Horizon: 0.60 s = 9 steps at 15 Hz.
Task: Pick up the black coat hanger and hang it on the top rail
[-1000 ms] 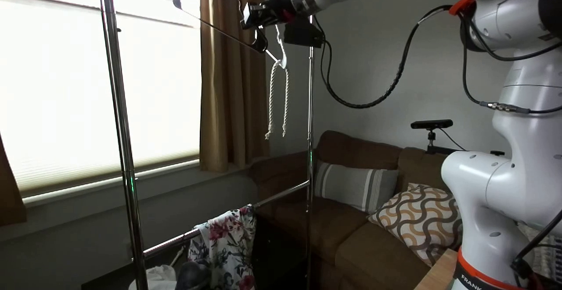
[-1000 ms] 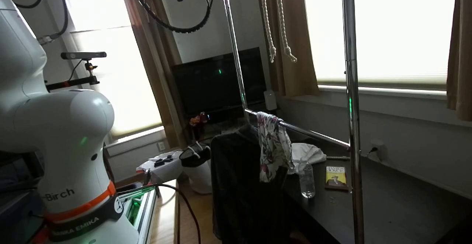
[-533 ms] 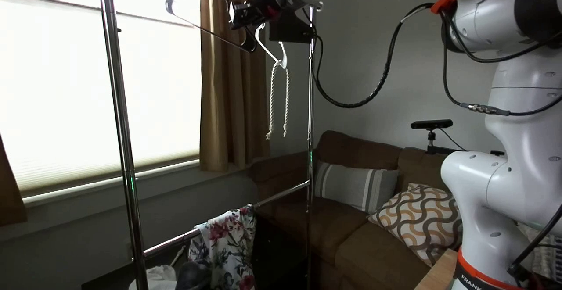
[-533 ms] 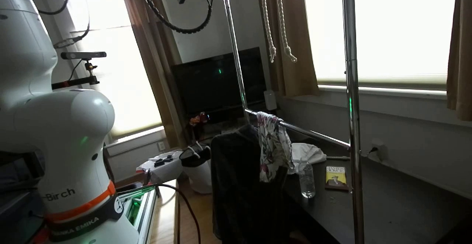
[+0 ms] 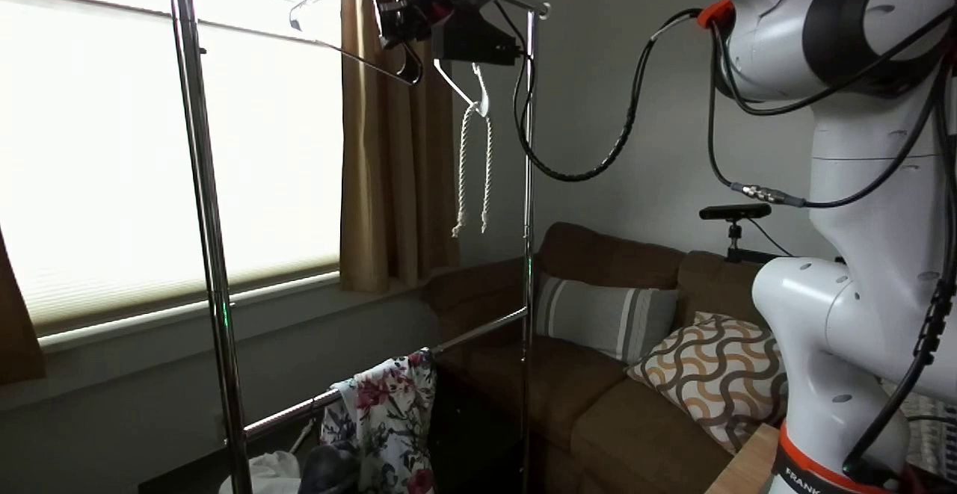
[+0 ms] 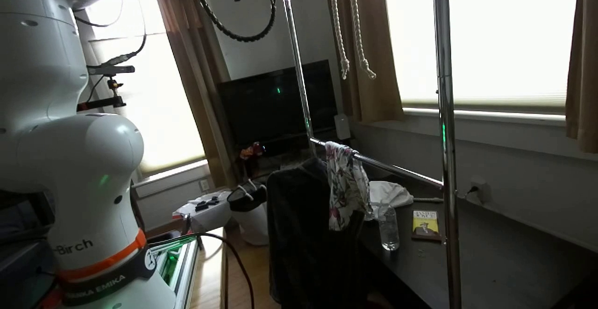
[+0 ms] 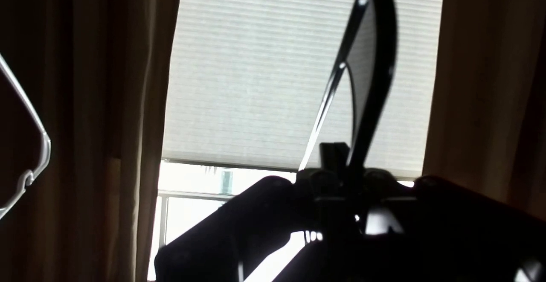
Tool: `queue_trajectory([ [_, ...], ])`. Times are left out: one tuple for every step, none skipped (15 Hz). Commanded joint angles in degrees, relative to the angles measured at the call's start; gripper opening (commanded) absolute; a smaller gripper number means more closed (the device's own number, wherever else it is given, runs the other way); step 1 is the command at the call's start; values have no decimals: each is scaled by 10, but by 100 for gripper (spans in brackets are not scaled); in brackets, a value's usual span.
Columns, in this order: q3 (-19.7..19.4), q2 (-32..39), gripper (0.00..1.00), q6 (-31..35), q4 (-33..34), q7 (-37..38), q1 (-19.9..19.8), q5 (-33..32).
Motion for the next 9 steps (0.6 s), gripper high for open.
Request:
queue_trajectory([
  [0,63,1,51,105,-70,-28,59],
  [1,75,1,62,123,-81,-34,67],
  [3,85,1,73,139,-96,-41,76],
  [5,95,16,83,154,-107,-47,83],
  [5,105,31,93,169,-114,-52,87],
  [6,112,37,101,183,-120,-57,92],
  [7,116,45,108,193,-124,-61,95],
  [8,120,52,112,203,-128,-65,97],
  [8,117,61,115,207,-129,-67,98],
])
